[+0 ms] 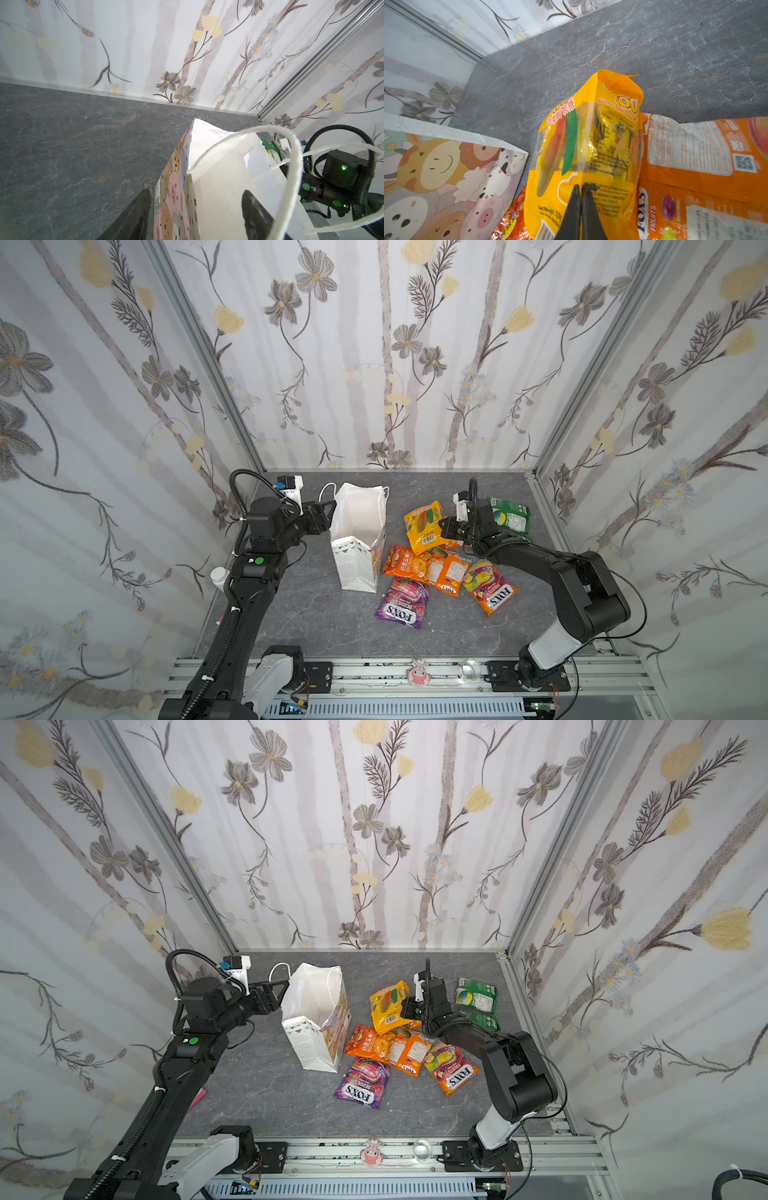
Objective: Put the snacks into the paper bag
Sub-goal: 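Lift the yellow gummy bag with the right gripper off the pile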
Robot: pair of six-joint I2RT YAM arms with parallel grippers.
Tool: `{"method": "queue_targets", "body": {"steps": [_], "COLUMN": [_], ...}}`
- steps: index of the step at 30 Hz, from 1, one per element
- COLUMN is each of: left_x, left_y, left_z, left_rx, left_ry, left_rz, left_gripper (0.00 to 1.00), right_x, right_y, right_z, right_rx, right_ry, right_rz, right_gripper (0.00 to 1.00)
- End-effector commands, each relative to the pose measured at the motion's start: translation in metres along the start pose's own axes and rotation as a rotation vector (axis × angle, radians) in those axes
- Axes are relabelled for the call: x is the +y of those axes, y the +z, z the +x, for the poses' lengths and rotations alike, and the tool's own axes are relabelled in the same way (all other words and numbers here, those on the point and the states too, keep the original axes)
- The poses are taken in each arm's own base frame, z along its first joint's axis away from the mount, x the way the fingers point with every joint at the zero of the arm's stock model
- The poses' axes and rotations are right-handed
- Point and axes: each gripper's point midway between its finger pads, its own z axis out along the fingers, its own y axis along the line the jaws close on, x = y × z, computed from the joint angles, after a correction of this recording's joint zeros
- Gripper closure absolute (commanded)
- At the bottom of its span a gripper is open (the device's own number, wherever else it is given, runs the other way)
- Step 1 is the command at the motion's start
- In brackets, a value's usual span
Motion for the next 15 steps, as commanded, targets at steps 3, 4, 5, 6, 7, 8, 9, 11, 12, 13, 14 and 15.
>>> {"method": "queue_targets", "body": {"steps": [3,4,5,6,7,8,9,11,12,13,14,15], "left_x": [-0.004,-0.004,-0.004,-0.004,-0.004,-0.004,-0.004,-0.004,-0.004,-0.004,-0.004,-0.004], "left_y": [-0.001,-0.001,-0.001,-0.001,-0.001,0.000,-0.001,-0.001,-0.001,-0.001,0.000,0.000], "left_z": [-0.006,-0.007,-0.007,-0.007,-0.007,-0.007,-0.006,-0.007,-0.007,-0.007,-0.007,-0.006], "left_rx": [-0.023,-0.024,-0.023,-0.025,-0.024,-0.024,-0.023,-0.024,-0.024,-0.024,-0.023,-0.023], "left_ry": [0.007,0.008,0.007,0.008,0.008,0.008,0.008,0.008,0.008,0.008,0.008,0.005], "left_rz": [0.017,0.018,0.018,0.017,0.017,0.017,0.018,0.018,0.016,0.017,0.017,0.017], "left_gripper": [0.31,0.31,0.31,0.31,0.31,0.31,0.31,0.31,0.31,0.31,0.31,0.31], "right_x": [-0.003,-0.006,-0.006,-0.007,-0.008,-0.009,-0.008,-0.004,-0.004,-0.003,-0.003,0.000], "right_y": [-0.003,-0.005,-0.008,-0.011,-0.014,-0.016,-0.020,-0.028,-0.030,-0.032,-0.032,-0.033], "right_z": [0.026,0.027,0.028,0.029,0.030,0.032,0.033,0.034,0.035,0.035,0.035,0.034], "right_rx": [0.125,0.130,0.132,0.134,0.134,0.139,0.139,0.130,0.129,0.124,0.118,0.112], "right_ry": [-0.112,-0.116,-0.121,-0.126,-0.133,-0.139,-0.155,-0.183,-0.194,-0.199,-0.202,-0.205], "right_rz": [-0.019,-0.019,-0.024,-0.032,-0.037,-0.042,-0.054,-0.076,-0.081,-0.089,-0.095,-0.113], "right_gripper": [0.70,0.65,0.62,0.58,0.55,0.52,0.50,0.44,0.42,0.39,0.38,0.37]}}
